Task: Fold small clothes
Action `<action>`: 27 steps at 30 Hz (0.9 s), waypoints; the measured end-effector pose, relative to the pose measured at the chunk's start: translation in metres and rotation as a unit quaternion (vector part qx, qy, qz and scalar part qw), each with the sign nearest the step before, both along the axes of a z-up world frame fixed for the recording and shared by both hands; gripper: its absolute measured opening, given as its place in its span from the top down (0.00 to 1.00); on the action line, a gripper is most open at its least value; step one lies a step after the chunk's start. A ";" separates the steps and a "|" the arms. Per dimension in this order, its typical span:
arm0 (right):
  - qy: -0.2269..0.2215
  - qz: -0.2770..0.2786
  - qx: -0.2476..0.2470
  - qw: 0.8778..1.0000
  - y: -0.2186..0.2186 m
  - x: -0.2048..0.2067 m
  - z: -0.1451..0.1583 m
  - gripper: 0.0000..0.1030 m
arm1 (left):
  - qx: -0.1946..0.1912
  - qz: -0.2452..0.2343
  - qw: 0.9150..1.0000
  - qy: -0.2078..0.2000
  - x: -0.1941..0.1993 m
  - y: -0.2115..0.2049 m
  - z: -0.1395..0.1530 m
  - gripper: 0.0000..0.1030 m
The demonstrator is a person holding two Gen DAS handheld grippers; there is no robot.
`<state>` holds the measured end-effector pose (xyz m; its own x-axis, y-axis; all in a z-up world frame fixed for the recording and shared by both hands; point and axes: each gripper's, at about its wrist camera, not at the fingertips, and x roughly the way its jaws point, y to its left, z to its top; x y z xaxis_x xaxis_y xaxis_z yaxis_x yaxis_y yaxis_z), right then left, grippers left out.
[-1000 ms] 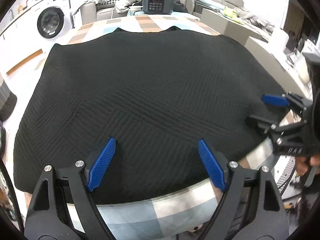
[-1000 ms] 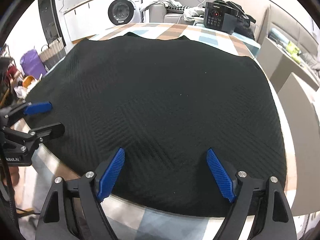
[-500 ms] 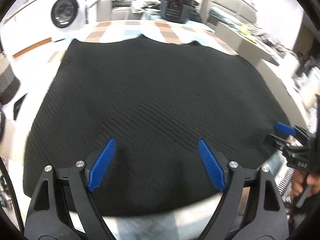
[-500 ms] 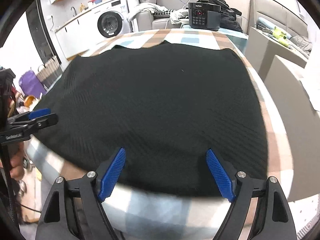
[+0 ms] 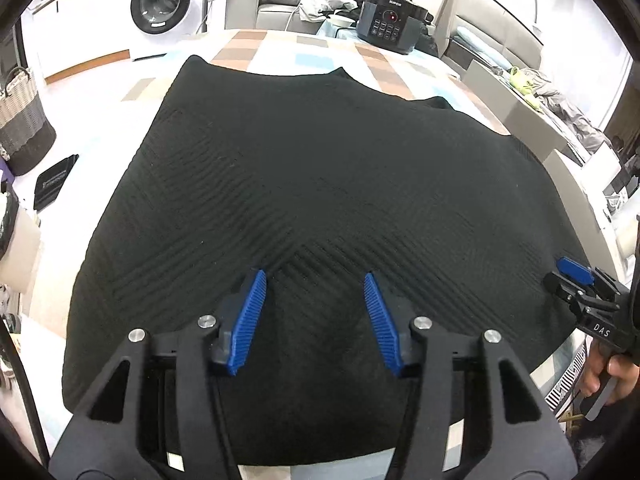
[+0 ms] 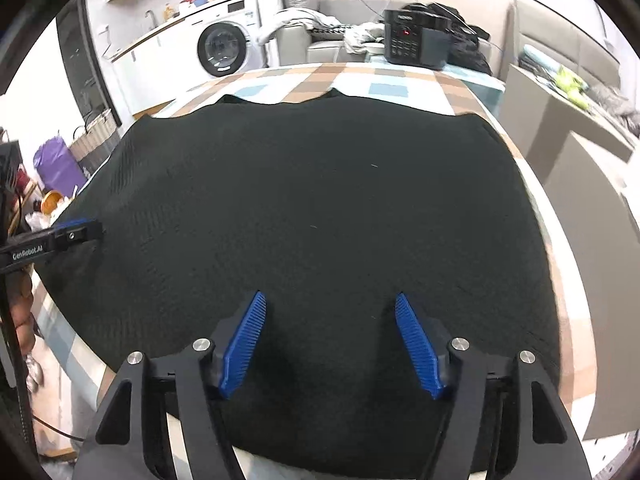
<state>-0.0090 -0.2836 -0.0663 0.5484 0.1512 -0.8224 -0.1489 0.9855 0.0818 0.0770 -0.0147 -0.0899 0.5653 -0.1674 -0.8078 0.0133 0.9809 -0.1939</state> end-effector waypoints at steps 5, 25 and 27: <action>0.005 -0.010 0.022 1.000 0.001 0.006 0.005 0.34 | 0.003 -0.021 1.000 -0.015 0.018 -0.023 0.007 0.52; 0.017 -0.016 0.002 1.000 0.021 0.041 0.003 0.34 | 0.044 -0.036 0.998 -0.015 0.035 -0.035 -0.011 0.52; 0.017 -0.005 0.010 1.000 0.031 0.046 0.003 0.34 | 0.042 -0.036 0.998 -0.015 0.034 -0.034 -0.011 0.52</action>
<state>0.0367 -0.2524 -0.0635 0.5221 0.1621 -0.8373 -0.1363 0.9850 0.1057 0.1110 -0.0492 -0.1009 0.5778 -0.1417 -0.8038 0.0896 0.9899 -0.1100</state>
